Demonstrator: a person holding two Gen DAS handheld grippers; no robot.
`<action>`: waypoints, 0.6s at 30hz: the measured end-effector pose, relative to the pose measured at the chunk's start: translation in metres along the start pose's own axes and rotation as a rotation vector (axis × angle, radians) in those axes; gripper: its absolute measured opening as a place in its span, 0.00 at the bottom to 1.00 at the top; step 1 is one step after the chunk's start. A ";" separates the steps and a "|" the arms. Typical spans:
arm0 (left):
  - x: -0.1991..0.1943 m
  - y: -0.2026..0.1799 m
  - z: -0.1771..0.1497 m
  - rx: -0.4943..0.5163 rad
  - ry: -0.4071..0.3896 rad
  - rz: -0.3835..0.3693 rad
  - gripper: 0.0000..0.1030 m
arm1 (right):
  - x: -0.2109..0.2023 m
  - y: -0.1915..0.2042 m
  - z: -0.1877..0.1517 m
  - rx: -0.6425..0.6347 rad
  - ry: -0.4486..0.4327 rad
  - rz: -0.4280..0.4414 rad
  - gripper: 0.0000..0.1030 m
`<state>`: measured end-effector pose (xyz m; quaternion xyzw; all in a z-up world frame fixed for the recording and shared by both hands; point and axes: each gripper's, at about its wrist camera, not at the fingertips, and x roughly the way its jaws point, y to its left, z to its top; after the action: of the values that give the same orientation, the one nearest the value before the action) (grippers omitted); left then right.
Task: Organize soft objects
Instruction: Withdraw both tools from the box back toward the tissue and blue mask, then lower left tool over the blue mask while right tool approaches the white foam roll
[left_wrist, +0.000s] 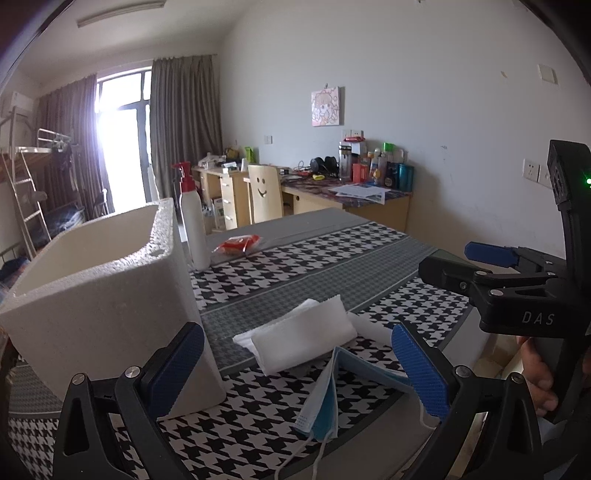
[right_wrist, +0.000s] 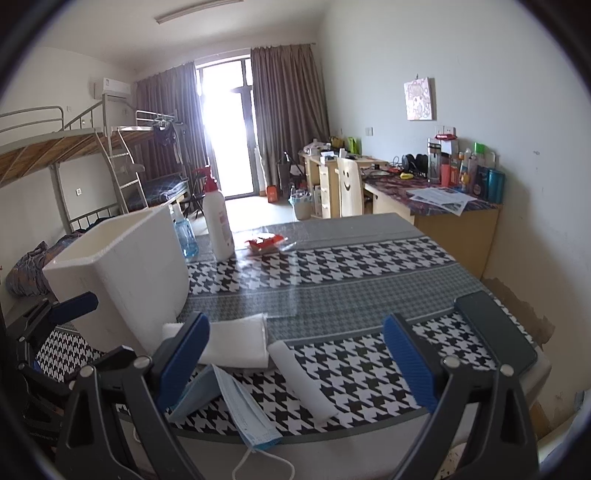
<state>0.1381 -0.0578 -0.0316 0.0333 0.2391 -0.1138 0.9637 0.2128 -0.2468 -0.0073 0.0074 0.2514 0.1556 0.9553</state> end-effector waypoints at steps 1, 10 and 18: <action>0.001 0.000 -0.001 -0.002 0.005 -0.002 0.99 | 0.001 0.000 -0.001 0.000 0.004 -0.002 0.94; 0.009 -0.001 -0.010 -0.002 0.041 -0.023 0.99 | 0.009 -0.001 -0.014 0.000 0.043 -0.015 0.94; 0.020 -0.002 -0.021 -0.007 0.088 -0.042 0.99 | 0.018 -0.004 -0.026 -0.003 0.082 -0.036 0.94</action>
<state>0.1454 -0.0615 -0.0592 0.0298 0.2824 -0.1317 0.9497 0.2163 -0.2473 -0.0390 -0.0052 0.2901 0.1388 0.9469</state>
